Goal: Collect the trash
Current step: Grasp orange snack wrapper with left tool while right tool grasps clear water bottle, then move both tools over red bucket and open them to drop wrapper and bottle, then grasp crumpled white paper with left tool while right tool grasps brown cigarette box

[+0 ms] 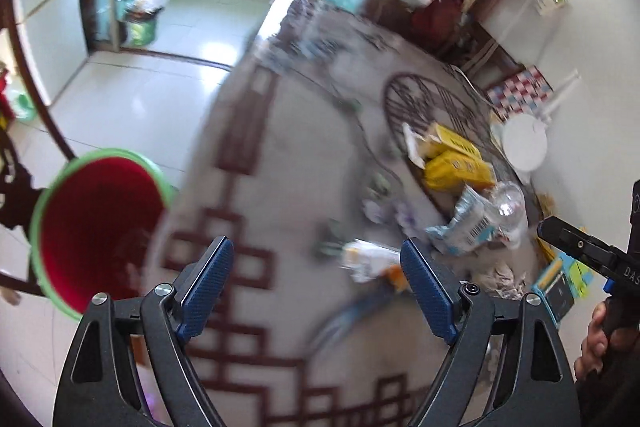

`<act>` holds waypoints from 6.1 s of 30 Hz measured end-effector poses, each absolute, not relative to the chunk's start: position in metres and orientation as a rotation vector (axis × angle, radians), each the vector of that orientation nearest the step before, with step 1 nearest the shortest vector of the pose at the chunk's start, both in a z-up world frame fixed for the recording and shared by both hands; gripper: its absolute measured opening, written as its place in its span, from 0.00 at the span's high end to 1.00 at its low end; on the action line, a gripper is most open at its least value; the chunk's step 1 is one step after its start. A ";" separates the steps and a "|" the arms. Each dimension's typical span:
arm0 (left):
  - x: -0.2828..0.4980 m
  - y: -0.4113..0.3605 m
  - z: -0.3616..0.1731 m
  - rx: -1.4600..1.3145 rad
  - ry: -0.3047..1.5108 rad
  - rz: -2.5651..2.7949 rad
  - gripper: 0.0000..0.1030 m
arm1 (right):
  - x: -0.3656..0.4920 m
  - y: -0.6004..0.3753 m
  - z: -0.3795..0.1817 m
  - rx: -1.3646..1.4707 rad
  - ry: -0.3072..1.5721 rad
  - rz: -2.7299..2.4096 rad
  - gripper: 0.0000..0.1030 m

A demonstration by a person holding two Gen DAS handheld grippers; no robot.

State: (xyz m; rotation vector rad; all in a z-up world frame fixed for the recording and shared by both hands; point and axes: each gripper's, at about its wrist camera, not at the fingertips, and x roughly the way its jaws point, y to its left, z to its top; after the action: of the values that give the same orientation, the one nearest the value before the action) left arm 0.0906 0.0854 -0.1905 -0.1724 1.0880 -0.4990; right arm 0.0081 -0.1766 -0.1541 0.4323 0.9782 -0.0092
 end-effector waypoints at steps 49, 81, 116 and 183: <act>0.068 0.024 -0.167 -0.240 1.104 -0.382 0.98 | 0.034 -0.318 -0.209 -0.044 1.065 -0.090 0.58; 0.121 0.205 -0.165 -0.281 1.021 -0.217 0.98 | 0.090 -0.016 -0.121 0.068 0.900 0.281 0.57; 0.168 0.293 -0.211 -0.259 1.066 -0.106 0.35 | 0.184 0.138 -0.234 0.109 1.141 0.409 0.54; 0.000 -0.032 -0.175 -0.108 1.158 -0.557 0.69 | -0.083 -0.300 -0.278 0.094 1.405 0.016 0.48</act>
State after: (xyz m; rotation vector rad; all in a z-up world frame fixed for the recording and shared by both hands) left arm -0.0002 -0.0320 -0.1747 -0.1078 1.1582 -0.5575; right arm -0.0829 -0.3003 -0.2785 0.0936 1.4045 0.0163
